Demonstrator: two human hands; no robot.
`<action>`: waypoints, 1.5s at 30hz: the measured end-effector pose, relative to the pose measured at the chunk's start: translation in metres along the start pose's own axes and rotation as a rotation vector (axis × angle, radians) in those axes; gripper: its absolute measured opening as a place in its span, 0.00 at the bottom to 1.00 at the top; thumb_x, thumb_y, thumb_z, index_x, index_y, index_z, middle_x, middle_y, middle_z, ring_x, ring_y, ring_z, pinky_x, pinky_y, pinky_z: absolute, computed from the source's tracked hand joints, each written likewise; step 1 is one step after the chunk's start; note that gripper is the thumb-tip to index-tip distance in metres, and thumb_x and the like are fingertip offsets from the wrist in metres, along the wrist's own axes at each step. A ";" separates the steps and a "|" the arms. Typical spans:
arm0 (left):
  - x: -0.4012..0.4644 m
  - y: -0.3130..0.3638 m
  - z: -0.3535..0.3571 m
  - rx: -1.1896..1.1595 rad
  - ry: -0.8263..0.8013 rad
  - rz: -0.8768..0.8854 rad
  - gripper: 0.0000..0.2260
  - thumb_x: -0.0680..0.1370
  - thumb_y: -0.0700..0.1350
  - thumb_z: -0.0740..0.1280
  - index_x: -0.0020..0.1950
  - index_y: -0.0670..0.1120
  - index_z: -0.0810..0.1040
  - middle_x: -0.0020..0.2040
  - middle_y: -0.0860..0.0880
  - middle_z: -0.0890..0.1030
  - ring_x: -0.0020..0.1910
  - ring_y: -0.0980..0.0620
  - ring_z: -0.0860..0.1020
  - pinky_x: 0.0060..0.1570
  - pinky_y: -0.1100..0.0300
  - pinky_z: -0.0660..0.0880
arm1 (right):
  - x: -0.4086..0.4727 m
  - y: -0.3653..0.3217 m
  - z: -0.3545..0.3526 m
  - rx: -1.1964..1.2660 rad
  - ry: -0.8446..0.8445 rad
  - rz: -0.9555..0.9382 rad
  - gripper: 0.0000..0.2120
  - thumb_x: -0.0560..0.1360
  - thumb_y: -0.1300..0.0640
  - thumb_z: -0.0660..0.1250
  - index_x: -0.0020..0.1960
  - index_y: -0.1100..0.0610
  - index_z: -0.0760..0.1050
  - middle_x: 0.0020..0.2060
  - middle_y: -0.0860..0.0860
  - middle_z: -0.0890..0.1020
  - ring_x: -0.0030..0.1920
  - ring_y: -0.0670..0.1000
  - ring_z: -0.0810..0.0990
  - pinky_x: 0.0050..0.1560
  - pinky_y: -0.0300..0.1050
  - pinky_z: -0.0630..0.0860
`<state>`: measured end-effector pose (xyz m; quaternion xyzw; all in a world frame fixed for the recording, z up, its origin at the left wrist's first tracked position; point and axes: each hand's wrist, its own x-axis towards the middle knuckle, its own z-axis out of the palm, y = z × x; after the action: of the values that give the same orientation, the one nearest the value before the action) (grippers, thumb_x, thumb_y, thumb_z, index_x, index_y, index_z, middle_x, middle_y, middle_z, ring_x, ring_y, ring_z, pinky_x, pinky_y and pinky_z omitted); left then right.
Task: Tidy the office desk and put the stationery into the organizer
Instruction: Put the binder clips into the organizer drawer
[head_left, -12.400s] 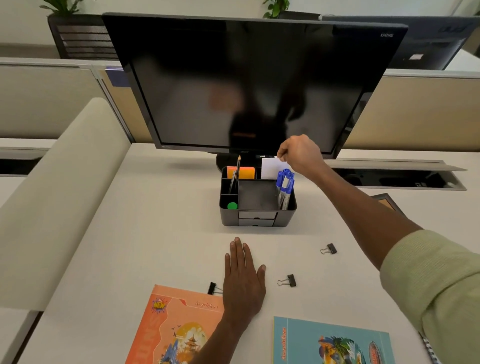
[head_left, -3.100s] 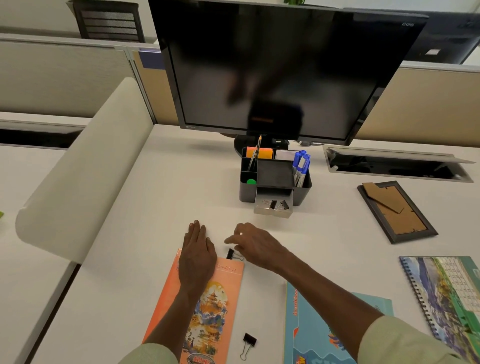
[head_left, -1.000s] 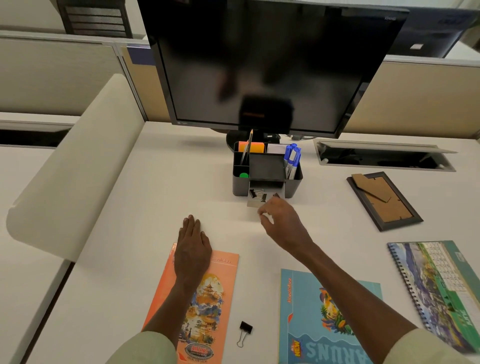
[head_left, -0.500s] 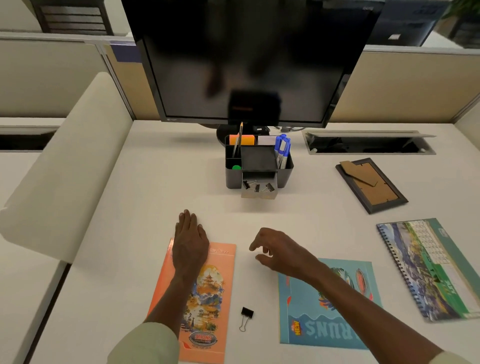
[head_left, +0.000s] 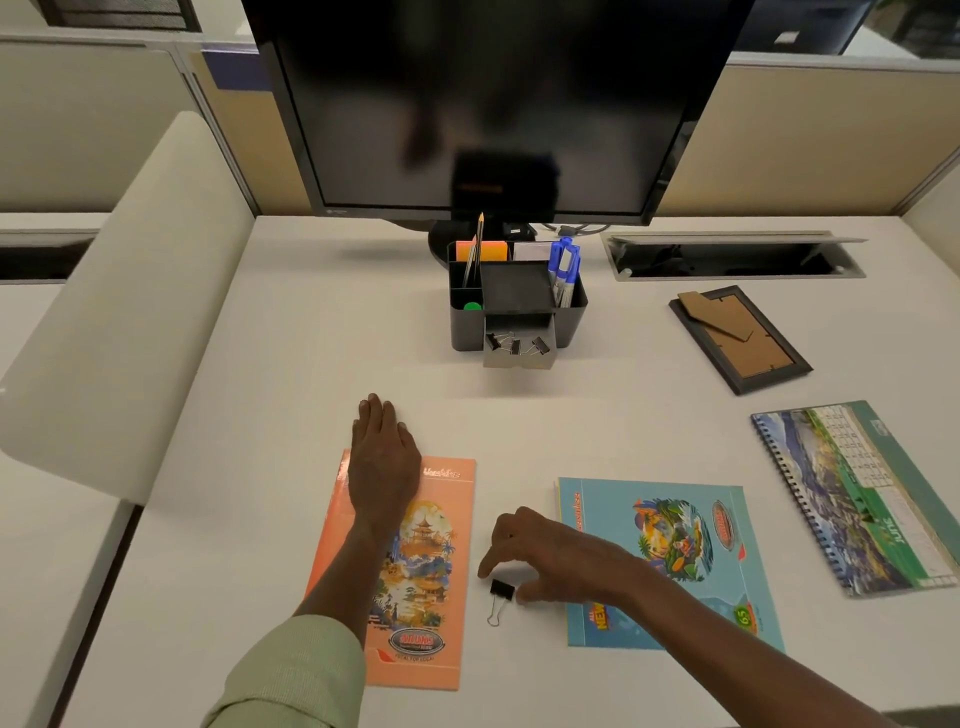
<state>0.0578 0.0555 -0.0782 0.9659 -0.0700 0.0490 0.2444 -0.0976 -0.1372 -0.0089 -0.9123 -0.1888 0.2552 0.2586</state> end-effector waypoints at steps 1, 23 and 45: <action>0.000 0.000 0.000 -0.001 0.001 0.000 0.20 0.83 0.44 0.53 0.74 0.38 0.65 0.76 0.41 0.63 0.77 0.46 0.58 0.76 0.55 0.51 | 0.000 -0.002 0.001 -0.014 0.009 -0.003 0.18 0.74 0.55 0.70 0.61 0.42 0.73 0.58 0.45 0.70 0.58 0.46 0.67 0.53 0.43 0.71; 0.001 0.003 -0.001 -0.019 0.013 -0.021 0.20 0.83 0.43 0.54 0.74 0.38 0.65 0.76 0.42 0.64 0.77 0.47 0.59 0.76 0.55 0.52 | 0.012 0.042 -0.074 0.162 0.505 0.112 0.12 0.70 0.55 0.74 0.52 0.48 0.78 0.45 0.42 0.76 0.41 0.42 0.75 0.39 0.30 0.68; 0.000 0.005 -0.002 -0.041 0.026 -0.036 0.19 0.82 0.41 0.56 0.73 0.38 0.67 0.75 0.42 0.65 0.76 0.48 0.60 0.75 0.55 0.55 | 0.095 0.066 -0.172 0.217 0.837 0.521 0.20 0.78 0.62 0.63 0.69 0.58 0.68 0.58 0.60 0.79 0.56 0.57 0.79 0.51 0.49 0.80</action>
<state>0.0572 0.0527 -0.0740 0.9611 -0.0503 0.0555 0.2660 0.0895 -0.2088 0.0454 -0.9211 0.1927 -0.0584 0.3331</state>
